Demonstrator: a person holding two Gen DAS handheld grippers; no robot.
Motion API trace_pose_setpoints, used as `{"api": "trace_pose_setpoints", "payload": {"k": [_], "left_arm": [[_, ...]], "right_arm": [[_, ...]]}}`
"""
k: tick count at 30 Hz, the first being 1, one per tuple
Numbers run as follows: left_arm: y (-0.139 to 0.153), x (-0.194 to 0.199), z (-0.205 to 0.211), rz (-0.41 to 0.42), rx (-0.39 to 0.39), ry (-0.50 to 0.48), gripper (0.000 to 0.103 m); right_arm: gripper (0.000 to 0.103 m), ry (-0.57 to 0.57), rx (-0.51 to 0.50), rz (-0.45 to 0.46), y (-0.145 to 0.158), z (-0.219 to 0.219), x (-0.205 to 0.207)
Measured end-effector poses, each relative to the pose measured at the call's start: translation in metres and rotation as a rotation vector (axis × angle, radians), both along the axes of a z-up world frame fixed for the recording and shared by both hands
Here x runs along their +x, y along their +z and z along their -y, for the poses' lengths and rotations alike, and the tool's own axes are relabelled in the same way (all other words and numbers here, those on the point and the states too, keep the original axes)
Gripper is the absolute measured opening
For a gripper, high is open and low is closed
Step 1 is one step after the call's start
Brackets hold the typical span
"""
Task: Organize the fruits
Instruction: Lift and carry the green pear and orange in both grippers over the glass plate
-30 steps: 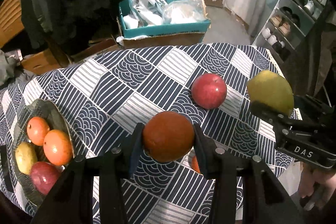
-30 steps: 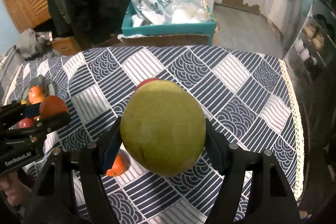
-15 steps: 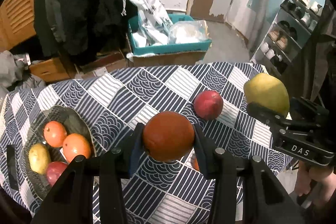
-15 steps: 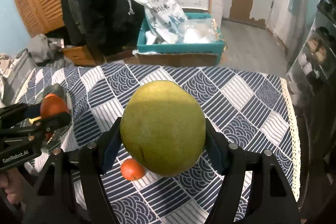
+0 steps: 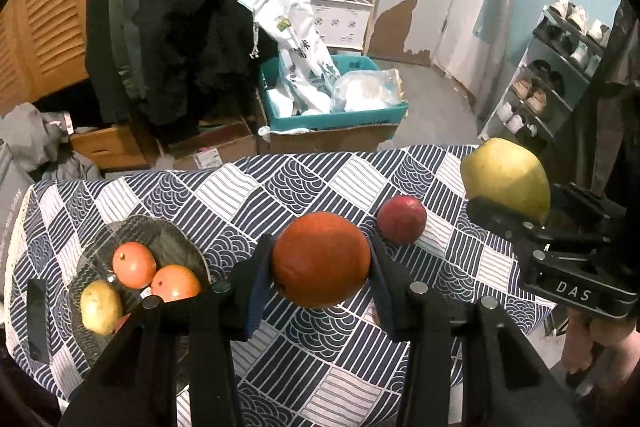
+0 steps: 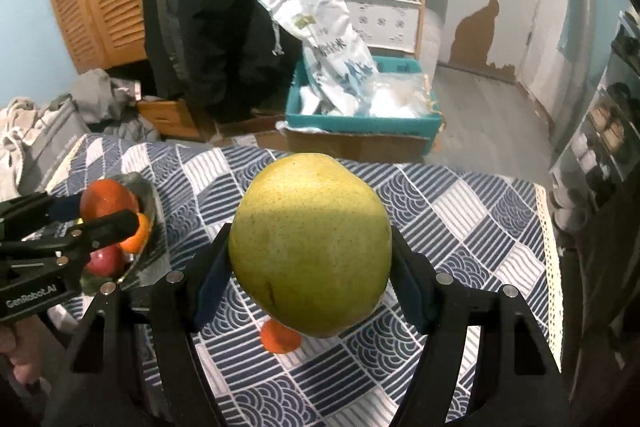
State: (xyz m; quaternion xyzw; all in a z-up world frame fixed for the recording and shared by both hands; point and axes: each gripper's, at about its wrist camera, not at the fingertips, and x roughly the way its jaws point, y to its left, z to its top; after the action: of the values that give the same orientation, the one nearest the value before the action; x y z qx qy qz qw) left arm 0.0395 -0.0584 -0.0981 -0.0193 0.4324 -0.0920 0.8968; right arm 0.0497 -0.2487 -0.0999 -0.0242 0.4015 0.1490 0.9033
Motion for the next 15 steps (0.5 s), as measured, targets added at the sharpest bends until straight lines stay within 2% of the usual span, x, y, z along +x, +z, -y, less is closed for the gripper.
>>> {"api": "trace_pose_setpoints", "payload": {"k": [15], "left_arm": [[0.012,-0.007,-0.046,0.028,-0.019,0.087,0.046]], "right_arm": [[0.072,0.091,0.015,0.025,0.017,-0.049,-0.001]]}}
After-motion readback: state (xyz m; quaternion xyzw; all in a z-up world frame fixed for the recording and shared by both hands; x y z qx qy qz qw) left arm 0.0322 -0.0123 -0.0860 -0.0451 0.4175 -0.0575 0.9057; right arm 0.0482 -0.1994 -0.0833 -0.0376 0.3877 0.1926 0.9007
